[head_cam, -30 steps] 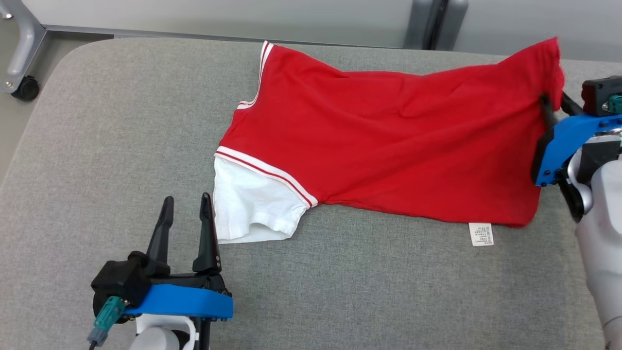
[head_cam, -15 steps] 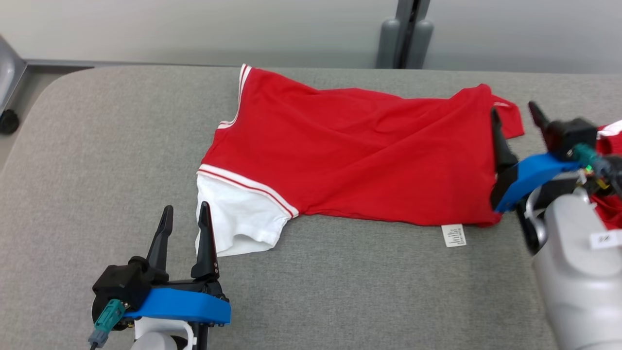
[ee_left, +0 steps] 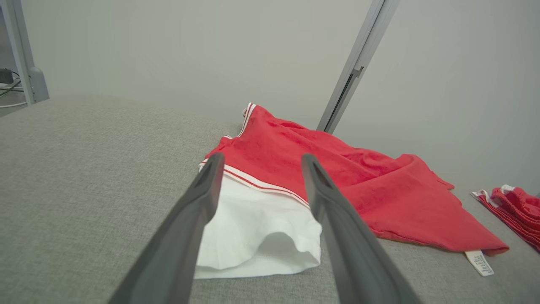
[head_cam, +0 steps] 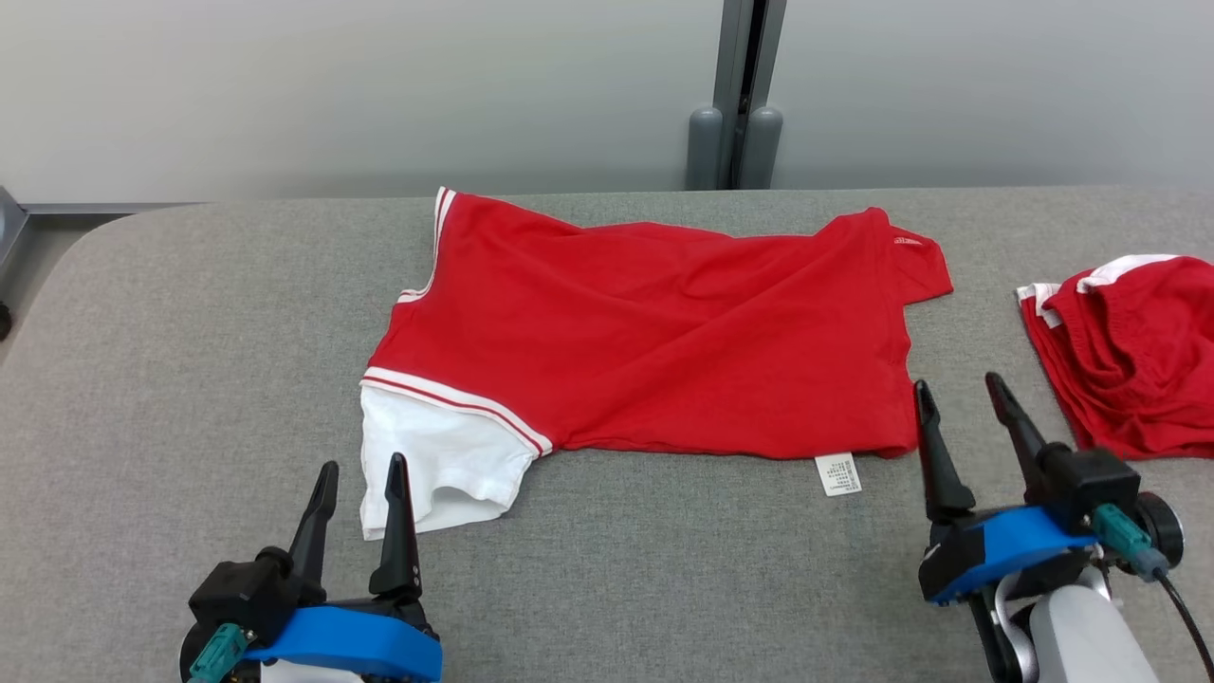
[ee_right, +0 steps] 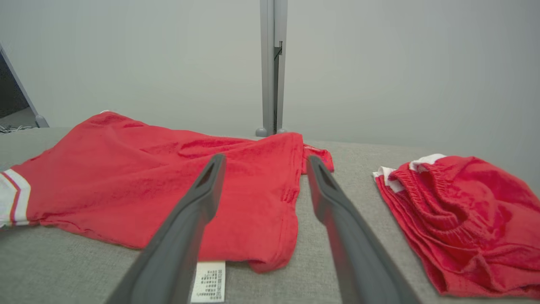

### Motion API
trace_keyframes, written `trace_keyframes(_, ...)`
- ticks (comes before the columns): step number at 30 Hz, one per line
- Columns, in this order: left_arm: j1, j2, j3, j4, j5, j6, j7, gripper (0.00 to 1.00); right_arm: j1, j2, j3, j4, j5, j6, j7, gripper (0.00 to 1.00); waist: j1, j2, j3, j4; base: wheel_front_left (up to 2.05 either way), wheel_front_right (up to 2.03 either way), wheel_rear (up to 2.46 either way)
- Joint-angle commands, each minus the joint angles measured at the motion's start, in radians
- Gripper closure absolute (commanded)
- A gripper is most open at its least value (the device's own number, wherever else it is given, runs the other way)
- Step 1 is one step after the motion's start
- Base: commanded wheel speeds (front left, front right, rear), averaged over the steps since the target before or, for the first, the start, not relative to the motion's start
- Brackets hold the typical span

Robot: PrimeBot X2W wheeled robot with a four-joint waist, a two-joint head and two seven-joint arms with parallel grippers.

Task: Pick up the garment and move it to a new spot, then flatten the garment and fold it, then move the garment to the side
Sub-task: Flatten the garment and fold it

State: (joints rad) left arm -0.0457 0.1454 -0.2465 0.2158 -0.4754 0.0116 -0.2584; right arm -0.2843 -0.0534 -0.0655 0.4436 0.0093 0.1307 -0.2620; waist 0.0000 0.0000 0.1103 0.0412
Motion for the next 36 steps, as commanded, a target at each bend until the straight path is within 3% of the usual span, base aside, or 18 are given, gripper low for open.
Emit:
trace_keyframes(1,0.011,0.005,-0.001,0.004,-0.007,-0.004,-0.004,0.00,0.050,0.002,0.004,-0.045,0.011,0.000,-0.003,0.00,0.0000,0.0000,-0.008,-0.002,0.00,0.00,0.00)
trace_keyframes(12,0.031,0.004,-0.004,0.015,-0.014,0.009,-0.001,0.00,0.162,0.002,0.062,-0.124,0.109,0.000,-0.003,0.00,0.0000,0.0000,-0.043,-0.009,0.00,0.00,0.00)
trace_keyframes(36,0.037,0.019,-0.012,0.014,-0.023,0.033,0.016,0.00,0.151,0.002,0.071,-0.113,0.120,0.000,-0.004,0.00,0.0000,0.0000,-0.040,0.004,0.00,0.00,0.00)
